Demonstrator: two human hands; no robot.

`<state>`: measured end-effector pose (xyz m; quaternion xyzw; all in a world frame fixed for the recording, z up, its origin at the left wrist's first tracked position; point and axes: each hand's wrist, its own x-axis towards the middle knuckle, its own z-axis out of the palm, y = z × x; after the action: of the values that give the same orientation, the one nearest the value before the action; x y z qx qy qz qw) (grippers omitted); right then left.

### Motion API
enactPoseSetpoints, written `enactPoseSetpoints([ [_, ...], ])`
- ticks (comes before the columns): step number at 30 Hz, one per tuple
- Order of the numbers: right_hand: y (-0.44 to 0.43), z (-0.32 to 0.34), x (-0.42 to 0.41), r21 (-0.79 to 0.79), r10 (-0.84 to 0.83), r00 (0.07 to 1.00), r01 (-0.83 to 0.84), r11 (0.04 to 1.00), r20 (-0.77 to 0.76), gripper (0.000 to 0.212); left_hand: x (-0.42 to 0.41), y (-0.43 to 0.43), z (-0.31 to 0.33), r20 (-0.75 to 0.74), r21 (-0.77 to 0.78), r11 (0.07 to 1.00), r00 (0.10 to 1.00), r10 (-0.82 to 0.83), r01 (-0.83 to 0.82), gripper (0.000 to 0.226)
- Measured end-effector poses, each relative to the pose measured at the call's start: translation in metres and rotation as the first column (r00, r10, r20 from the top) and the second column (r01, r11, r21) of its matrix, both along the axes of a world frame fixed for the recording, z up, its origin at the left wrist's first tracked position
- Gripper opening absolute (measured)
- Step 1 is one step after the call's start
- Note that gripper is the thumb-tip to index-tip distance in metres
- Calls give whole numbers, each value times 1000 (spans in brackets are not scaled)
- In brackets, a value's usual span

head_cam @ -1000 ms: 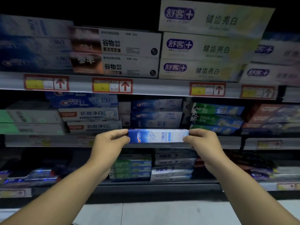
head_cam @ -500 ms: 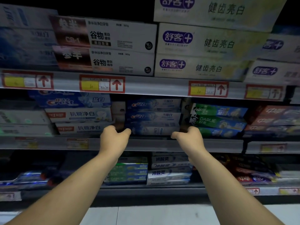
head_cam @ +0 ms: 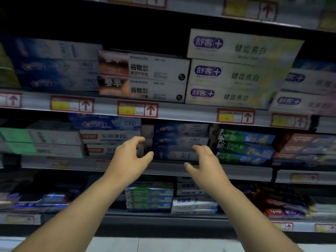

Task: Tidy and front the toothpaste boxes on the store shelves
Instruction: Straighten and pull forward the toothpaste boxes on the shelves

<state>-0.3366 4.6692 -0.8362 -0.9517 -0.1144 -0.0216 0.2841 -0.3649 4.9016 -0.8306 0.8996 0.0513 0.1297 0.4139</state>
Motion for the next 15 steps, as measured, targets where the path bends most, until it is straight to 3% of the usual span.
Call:
enactPoseSetpoints([
  [5,36,40,-13,-145,156,984,-142,979,85,67,-27,38,33,9,265,962,998,-66,62,59],
  [10,87,89,-27,-267,306,937,-256,929,169,64,-54,86,69,95,459,888,995,-31,-15,58],
  [15,146,135,-38,-245,405,880,-348,905,249,51,-67,142,103,191,501,856,981,32,-125,49],
])
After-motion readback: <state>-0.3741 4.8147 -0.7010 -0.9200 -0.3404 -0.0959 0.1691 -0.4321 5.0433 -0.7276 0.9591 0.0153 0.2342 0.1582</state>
